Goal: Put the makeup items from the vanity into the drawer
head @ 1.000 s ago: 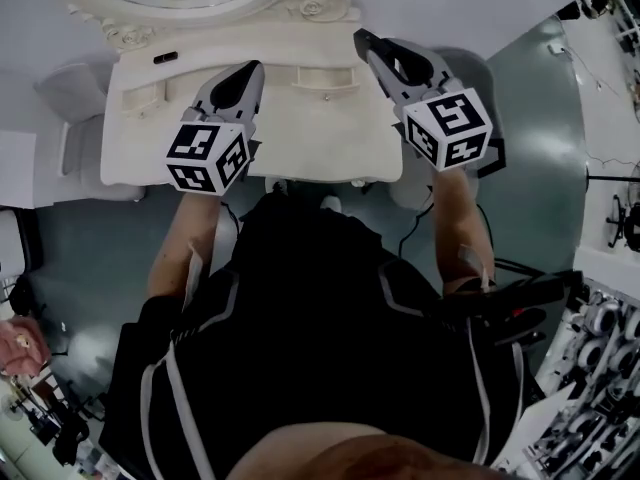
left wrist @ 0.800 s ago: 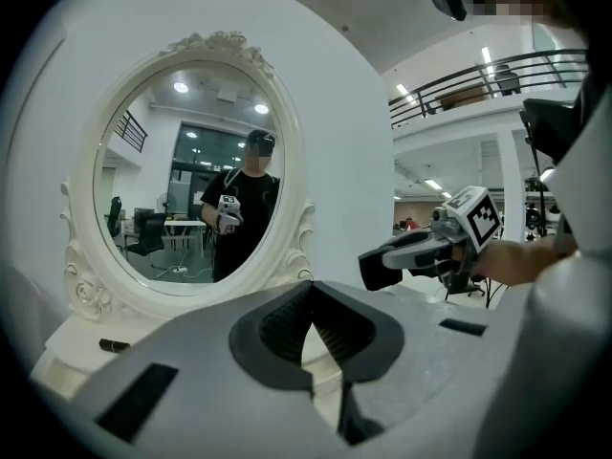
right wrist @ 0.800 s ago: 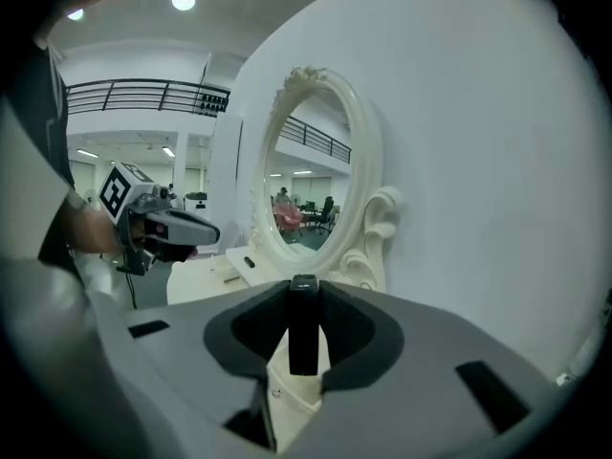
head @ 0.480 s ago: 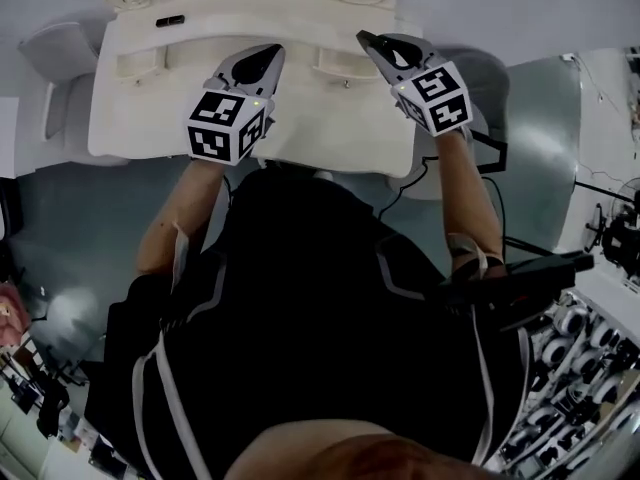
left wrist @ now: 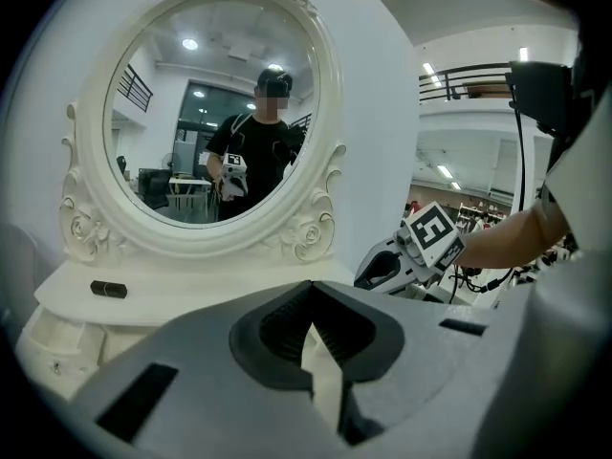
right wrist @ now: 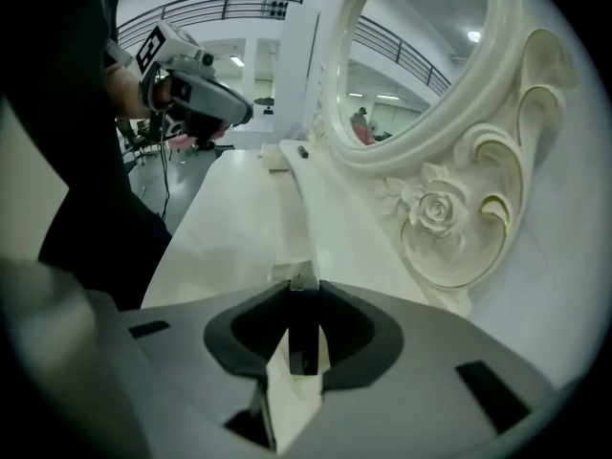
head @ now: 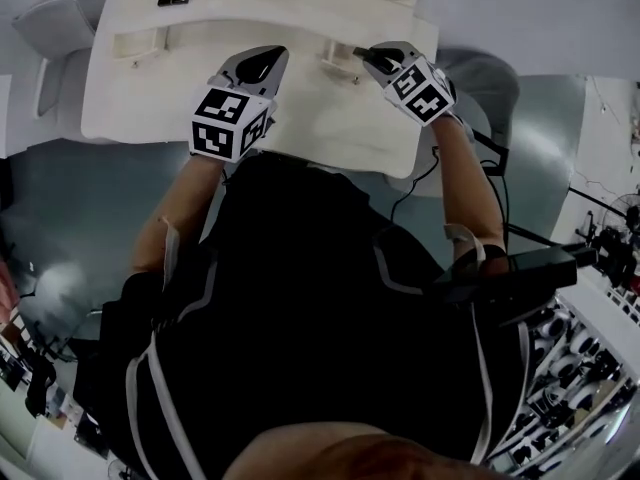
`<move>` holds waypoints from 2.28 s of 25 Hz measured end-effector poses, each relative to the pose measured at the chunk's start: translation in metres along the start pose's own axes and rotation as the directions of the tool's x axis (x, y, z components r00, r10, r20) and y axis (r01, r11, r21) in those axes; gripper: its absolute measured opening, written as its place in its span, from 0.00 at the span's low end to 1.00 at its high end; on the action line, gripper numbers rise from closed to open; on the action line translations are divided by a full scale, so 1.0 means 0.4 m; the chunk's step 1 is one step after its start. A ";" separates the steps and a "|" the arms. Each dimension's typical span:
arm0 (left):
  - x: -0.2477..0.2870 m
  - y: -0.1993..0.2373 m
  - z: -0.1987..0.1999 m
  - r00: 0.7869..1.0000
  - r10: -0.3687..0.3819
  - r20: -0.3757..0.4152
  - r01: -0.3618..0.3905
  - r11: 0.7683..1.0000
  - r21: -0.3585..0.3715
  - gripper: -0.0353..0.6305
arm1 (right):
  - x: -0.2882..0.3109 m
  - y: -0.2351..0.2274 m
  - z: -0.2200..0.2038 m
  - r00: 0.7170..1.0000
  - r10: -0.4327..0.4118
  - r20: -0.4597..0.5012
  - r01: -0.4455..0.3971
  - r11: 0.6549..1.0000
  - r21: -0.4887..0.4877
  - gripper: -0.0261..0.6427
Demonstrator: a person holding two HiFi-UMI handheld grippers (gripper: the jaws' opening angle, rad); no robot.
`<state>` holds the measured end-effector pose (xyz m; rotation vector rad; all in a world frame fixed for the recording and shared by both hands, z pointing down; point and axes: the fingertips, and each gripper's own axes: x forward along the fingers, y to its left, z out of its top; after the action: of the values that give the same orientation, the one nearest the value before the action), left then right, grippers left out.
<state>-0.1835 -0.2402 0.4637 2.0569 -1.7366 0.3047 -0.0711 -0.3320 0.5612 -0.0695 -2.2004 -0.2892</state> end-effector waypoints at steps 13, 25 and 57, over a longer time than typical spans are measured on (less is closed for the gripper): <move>-0.005 0.010 -0.035 0.999 -0.018 -0.027 0.017 0.999 -0.034 0.06 | 0.090 0.041 -0.052 0.980 0.098 -0.172 -0.128 0.976 -0.174 0.18; -0.042 0.003 -0.024 0.998 -0.053 -0.026 0.053 0.998 -0.027 0.06 | 0.126 0.051 -0.074 0.944 0.178 -0.279 -0.243 0.944 -0.222 0.19; -0.077 0.036 0.041 0.999 -0.025 0.037 0.024 0.999 0.046 0.06 | 0.039 0.024 -0.009 0.970 0.100 -0.222 -0.131 0.983 -0.132 0.27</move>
<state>-0.2052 -0.2223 0.4386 2.1275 -1.7401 0.3029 -0.0762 -0.3245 0.5775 -0.2361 -1.9503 -0.3736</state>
